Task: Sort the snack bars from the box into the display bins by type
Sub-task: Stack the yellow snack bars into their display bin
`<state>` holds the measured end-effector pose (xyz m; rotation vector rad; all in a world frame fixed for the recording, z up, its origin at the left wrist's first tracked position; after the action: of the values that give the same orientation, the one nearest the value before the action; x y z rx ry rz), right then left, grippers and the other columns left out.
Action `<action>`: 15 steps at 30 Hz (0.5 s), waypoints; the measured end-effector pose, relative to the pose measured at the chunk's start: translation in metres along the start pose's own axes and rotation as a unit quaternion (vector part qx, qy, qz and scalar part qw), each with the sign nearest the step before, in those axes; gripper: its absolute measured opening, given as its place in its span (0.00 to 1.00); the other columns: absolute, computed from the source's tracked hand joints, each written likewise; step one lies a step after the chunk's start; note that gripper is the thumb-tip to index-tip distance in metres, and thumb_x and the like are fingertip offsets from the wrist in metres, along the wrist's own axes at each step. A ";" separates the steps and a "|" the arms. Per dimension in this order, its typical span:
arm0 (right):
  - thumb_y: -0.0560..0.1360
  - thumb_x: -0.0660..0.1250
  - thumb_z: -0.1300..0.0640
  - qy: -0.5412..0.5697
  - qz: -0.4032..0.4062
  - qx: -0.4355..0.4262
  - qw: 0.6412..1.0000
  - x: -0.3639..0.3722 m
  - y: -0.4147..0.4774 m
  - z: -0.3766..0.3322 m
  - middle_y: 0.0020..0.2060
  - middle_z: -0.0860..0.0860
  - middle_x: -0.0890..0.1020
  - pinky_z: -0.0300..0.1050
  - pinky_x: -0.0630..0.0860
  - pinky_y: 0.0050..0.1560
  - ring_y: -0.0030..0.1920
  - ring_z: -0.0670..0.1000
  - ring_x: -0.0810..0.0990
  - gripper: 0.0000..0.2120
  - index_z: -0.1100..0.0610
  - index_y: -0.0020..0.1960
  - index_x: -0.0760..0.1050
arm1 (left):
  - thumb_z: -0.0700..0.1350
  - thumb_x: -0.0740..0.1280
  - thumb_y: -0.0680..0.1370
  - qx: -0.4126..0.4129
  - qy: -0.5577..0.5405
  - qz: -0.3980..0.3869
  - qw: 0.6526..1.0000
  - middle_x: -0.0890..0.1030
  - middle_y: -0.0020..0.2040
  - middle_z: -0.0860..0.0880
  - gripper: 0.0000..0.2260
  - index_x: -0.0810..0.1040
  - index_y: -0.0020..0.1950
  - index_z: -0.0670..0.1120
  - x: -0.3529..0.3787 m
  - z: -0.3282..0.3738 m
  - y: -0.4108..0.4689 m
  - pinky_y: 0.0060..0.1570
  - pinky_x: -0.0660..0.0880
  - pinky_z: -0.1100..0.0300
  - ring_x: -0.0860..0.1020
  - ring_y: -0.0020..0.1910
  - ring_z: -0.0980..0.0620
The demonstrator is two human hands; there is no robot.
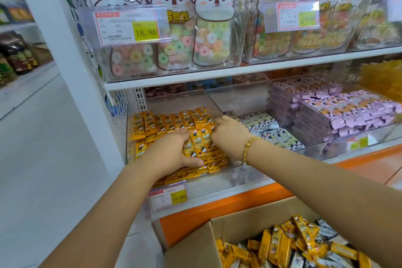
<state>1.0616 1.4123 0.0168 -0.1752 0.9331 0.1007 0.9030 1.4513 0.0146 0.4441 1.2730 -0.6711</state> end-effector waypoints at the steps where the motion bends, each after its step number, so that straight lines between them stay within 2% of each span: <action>1: 0.77 0.63 0.62 0.024 -0.006 0.010 1.000 -0.002 0.001 -0.001 0.53 0.53 0.81 0.49 0.66 0.63 0.61 0.55 0.73 0.08 0.56 0.53 0.78 | 0.62 0.70 0.70 -0.009 -0.007 0.015 1.000 0.55 0.78 0.49 0.42 0.55 0.78 0.48 -0.002 -0.002 -0.007 0.72 0.55 0.58 0.54 0.76 0.51; 2: 0.77 0.63 0.62 0.062 -0.006 0.019 0.998 -0.003 0.001 -0.002 0.54 0.54 0.80 0.49 0.68 0.61 0.61 0.56 0.74 0.09 0.57 0.55 0.77 | 0.63 0.69 0.71 -0.023 -0.006 0.025 0.999 0.56 0.78 0.49 0.41 0.56 0.77 0.48 -0.005 -0.004 -0.014 0.72 0.55 0.58 0.55 0.76 0.52; 4: 0.75 0.68 0.54 0.189 0.000 0.016 0.982 -0.005 0.000 -0.008 0.56 0.54 0.78 0.50 0.74 0.57 0.59 0.56 0.76 0.17 0.55 0.62 0.74 | 0.62 0.67 0.73 -0.063 0.008 0.050 0.997 0.66 0.73 0.48 0.36 0.62 0.75 0.48 -0.009 -0.008 -0.028 0.66 0.64 0.58 0.65 0.71 0.50; 6: 0.70 0.73 0.47 0.305 -0.005 -0.011 0.952 -0.008 -0.002 -0.018 0.59 0.54 0.75 0.50 0.75 0.57 0.60 0.56 0.74 0.31 0.52 0.70 0.68 | 0.61 0.65 0.75 -0.105 0.012 0.065 0.992 0.78 0.58 0.48 0.26 0.71 0.68 0.49 -0.009 -0.010 -0.043 0.54 0.72 0.58 0.74 0.59 0.49; 8: 0.70 0.73 0.48 0.332 0.019 -0.012 0.943 -0.004 0.003 -0.027 0.61 0.55 0.73 0.49 0.74 0.57 0.61 0.56 0.74 0.32 0.52 0.71 0.66 | 0.60 0.64 0.75 -0.121 0.013 0.060 0.991 0.79 0.48 0.51 0.18 0.76 0.58 0.50 -0.005 -0.009 -0.059 0.48 0.75 0.56 0.77 0.49 0.51; 9: 0.71 0.73 0.49 0.339 0.035 -0.003 0.940 -0.002 0.007 -0.028 0.62 0.55 0.73 0.48 0.74 0.57 0.61 0.57 0.74 0.30 0.53 0.70 0.68 | 0.61 0.64 0.76 -0.121 0.015 0.055 0.991 0.80 0.47 0.52 0.17 0.77 0.55 0.50 -0.002 -0.007 -0.066 0.47 0.76 0.56 0.77 0.47 0.52; 11: 0.71 0.73 0.50 0.359 0.045 0.012 0.932 0.001 0.012 -0.026 0.62 0.54 0.73 0.48 0.74 0.58 0.60 0.56 0.74 0.28 0.54 0.68 0.70 | 0.60 0.64 0.76 -0.112 0.028 0.039 0.993 0.81 0.51 0.52 0.17 0.77 0.58 0.50 0.003 -0.006 -0.075 0.50 0.76 0.57 0.78 0.50 0.53; 13: 0.70 0.74 0.48 0.361 0.040 0.007 0.932 0.001 0.012 -0.025 0.64 0.54 0.70 0.48 0.74 0.58 0.61 0.56 0.74 0.34 0.50 0.72 0.64 | 0.55 0.64 0.78 -0.102 0.057 0.027 0.993 0.80 0.56 0.51 0.15 0.76 0.62 0.51 0.009 -0.005 -0.081 0.52 0.73 0.60 0.77 0.55 0.52; 15: 0.68 0.74 0.44 0.368 0.047 -0.025 0.929 -0.003 0.009 -0.030 0.70 0.53 0.64 0.48 0.74 0.59 0.62 0.54 0.72 0.42 0.43 0.75 0.56 | 0.48 0.62 0.80 -0.117 0.046 0.036 0.991 0.80 0.56 0.50 0.11 0.77 0.60 0.49 0.015 -0.009 -0.087 0.50 0.71 0.62 0.77 0.55 0.51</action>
<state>1.0346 1.4153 0.0004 -0.2197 1.6914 0.1512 0.8405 1.3902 0.0027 0.3273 1.3972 -0.4383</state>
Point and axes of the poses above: each hand's wrist, its own y-axis towards the middle knuckle, its own x-axis out of the palm, z = x × y, the point moved 1 cm from there along y, towards the middle knuckle
